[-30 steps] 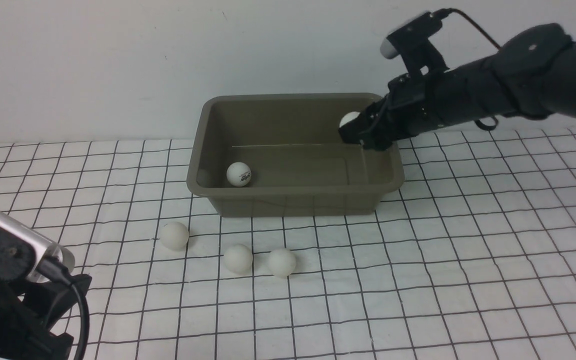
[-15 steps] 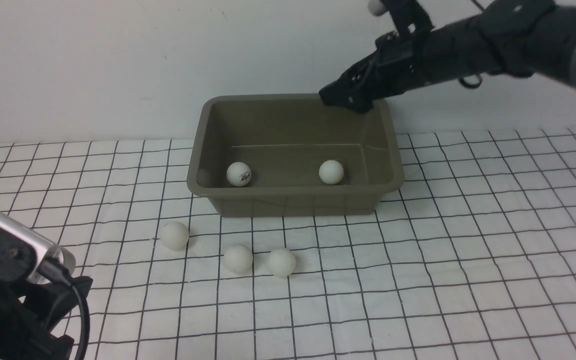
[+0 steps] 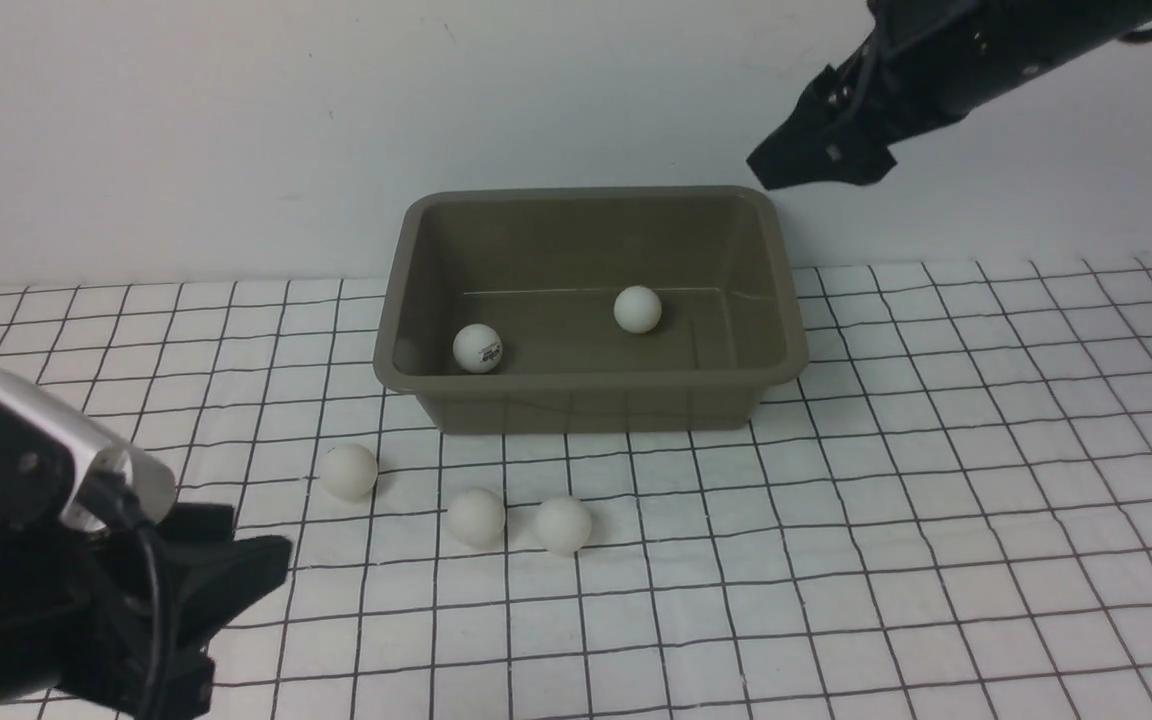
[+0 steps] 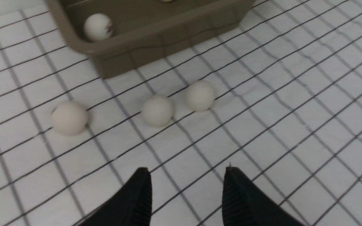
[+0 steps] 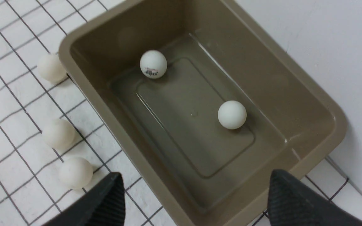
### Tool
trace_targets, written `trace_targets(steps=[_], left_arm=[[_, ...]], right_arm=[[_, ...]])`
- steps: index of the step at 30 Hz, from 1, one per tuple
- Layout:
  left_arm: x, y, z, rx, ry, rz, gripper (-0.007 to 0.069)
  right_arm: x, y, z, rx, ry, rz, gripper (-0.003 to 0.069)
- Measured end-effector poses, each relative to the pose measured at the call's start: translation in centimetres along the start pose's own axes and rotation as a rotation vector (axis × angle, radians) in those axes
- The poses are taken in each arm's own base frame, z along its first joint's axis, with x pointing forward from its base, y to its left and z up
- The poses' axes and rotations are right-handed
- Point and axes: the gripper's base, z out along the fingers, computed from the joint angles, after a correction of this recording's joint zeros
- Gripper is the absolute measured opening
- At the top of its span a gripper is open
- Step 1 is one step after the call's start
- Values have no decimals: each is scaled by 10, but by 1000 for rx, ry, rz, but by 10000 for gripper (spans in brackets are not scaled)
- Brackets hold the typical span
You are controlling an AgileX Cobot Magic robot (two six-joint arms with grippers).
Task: Put the table tennis balls into the box on the white checkered tablecloth.
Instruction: 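Reach for and grasp a ping pong ball on the table beside the basket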
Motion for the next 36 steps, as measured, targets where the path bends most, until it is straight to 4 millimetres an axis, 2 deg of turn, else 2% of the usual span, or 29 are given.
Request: trace_targets(steps=[3,5,9,12,17,20,23,29,36], left_arm=[[-15,-3,12,94,-45,26,288],[-24,-3,25,140,-29,61,288],[-36,-2,63,169,56,139,288],[-44,-2,101,151,119,195,288],[-49,-4,162,112,192,144,288],[-42,-6,188,122,254,127,288],[-40,-7,199,129,280,141,303],[-36,-4,217,132,312,141,397],[-26,-1,231,134,350,135,441]], right_arm=[[-8,9,-25,12,-41,-10,549],[-15,21,-54,19,-71,-32,549],[-19,35,-84,23,-97,-47,549],[-21,42,-98,30,-117,-55,549],[-20,45,-102,13,-106,-31,549],[-18,47,-102,-10,-83,-29,549],[-18,47,-102,-10,-82,-29,549],[-18,47,-102,-10,-82,-29,549],[-18,47,-102,-10,-82,-29,549]])
